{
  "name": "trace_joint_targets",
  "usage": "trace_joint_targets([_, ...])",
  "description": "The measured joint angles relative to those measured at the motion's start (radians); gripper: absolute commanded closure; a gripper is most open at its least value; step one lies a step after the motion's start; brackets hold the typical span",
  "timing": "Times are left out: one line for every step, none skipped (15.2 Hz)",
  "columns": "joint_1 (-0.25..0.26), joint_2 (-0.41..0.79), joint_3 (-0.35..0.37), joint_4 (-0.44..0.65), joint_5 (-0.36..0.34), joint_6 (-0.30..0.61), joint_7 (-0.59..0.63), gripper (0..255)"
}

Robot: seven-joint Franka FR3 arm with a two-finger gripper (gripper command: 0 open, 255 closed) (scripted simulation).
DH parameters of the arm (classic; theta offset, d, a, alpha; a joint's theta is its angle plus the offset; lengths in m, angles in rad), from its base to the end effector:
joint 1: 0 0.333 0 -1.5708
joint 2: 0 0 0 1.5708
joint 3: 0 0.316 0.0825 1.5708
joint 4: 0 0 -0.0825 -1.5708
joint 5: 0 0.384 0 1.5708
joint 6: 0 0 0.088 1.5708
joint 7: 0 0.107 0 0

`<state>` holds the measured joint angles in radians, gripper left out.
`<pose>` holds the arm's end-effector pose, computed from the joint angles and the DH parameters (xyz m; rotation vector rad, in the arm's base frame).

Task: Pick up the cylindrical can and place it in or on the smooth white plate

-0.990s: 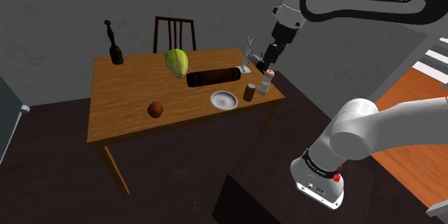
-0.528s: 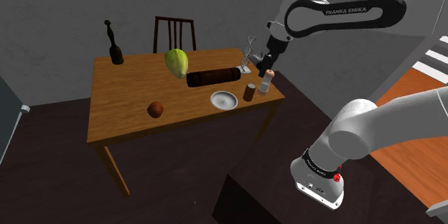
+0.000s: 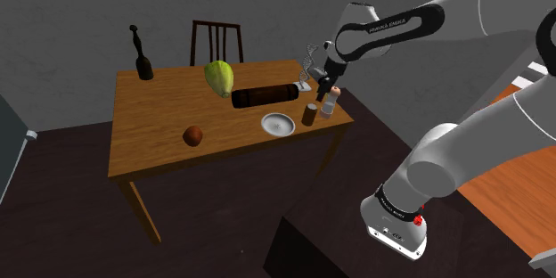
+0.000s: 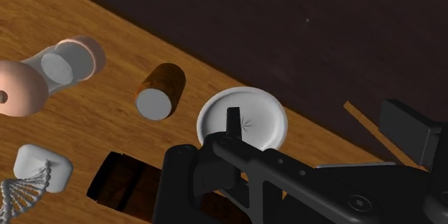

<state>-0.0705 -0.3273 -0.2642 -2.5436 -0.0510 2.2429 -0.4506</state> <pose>0.4008 -0.1395 0.3842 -3.0971 -0.2484 -0.0506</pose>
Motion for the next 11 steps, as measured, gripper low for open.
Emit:
trace_joint_targets([0.0,0.032,-0.01,0.003,0.003,0.028,-0.016,0])
trace_joint_targets([-0.001,0.077,-0.024,0.018,0.01,0.056,-0.039,0])
trace_joint_targets([-0.002,0.114,-0.036,0.028,0.015,0.081,-0.061,0])
trace_joint_targets([-0.004,0.158,-0.05,0.043,0.026,0.108,-0.088,0])
trace_joint_targets([-0.005,0.198,-0.061,0.061,0.037,0.128,-0.112,0])
trace_joint_targets([-0.006,0.232,-0.068,0.073,0.048,0.148,-0.132,0])
trace_joint_targets([-0.01,0.269,-0.078,0.08,0.061,0.174,-0.158,0])
trace_joint_targets([-0.013,0.32,-0.086,0.113,0.083,0.189,-0.19,0])
trace_joint_targets([-0.019,0.358,-0.092,0.135,0.099,0.202,-0.217,0])
trace_joint_targets([-0.023,0.395,-0.094,0.15,0.117,0.22,-0.24,0])
trace_joint_targets([-0.031,0.436,-0.096,0.169,0.137,0.239,-0.268,0])
